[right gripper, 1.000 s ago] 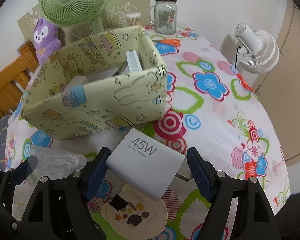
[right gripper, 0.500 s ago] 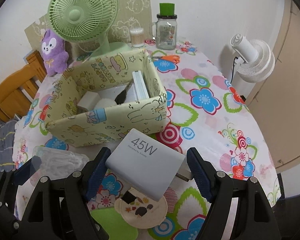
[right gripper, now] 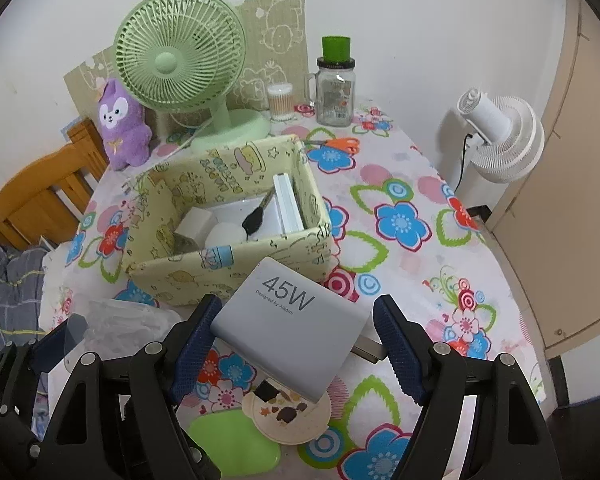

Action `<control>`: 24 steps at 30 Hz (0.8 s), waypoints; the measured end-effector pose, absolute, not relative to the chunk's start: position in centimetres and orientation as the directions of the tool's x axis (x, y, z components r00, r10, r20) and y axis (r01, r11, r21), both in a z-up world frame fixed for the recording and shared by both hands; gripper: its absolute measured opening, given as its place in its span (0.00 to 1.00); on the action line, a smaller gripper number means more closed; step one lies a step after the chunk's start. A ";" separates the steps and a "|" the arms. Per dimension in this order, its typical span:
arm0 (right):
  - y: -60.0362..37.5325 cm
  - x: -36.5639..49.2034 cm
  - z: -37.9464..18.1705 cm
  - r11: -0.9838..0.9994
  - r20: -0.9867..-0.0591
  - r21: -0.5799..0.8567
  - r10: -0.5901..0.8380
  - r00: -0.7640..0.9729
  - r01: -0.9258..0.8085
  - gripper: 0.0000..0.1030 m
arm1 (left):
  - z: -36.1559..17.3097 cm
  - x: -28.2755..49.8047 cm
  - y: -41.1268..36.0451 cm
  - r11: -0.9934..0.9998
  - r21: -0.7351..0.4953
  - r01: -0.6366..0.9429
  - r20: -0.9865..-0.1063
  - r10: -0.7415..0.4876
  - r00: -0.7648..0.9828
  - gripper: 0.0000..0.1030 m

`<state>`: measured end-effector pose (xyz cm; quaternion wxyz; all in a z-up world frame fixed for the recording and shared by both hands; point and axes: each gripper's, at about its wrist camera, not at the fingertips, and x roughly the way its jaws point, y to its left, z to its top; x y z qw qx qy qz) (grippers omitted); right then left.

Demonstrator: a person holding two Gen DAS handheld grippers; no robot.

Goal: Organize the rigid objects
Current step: 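Carry the charger with the right gripper while the left carries the floss-pick box to the fabric box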

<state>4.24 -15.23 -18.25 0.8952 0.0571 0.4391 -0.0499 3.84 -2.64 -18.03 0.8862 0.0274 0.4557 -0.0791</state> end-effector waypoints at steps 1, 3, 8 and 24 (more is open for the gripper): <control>-15.2 4.3 -17.9 0.989 -0.789 0.059 -0.038 0.613 0.138 0.77 | -17.8 3.9 -2.6 0.986 -0.025 0.163 -0.810 -0.115 0.575 0.85; -15.2 4.4 -17.4 0.989 -0.782 0.059 -0.037 0.622 0.133 0.77 | -17.2 3.9 -2.6 0.987 -0.028 0.156 -0.804 -0.115 0.583 0.85; -15.3 4.7 -16.1 0.990 -0.773 0.067 -0.025 0.634 0.120 0.77 | -16.3 4.4 -2.6 0.989 -0.050 0.141 -0.802 -0.124 0.584 0.85; -16.2 7.4 -14.0 0.996 -0.759 0.066 0.011 0.651 0.060 0.77 | -14.3 6.4 -3.8 0.994 -0.038 0.099 -0.794 -0.090 0.601 0.85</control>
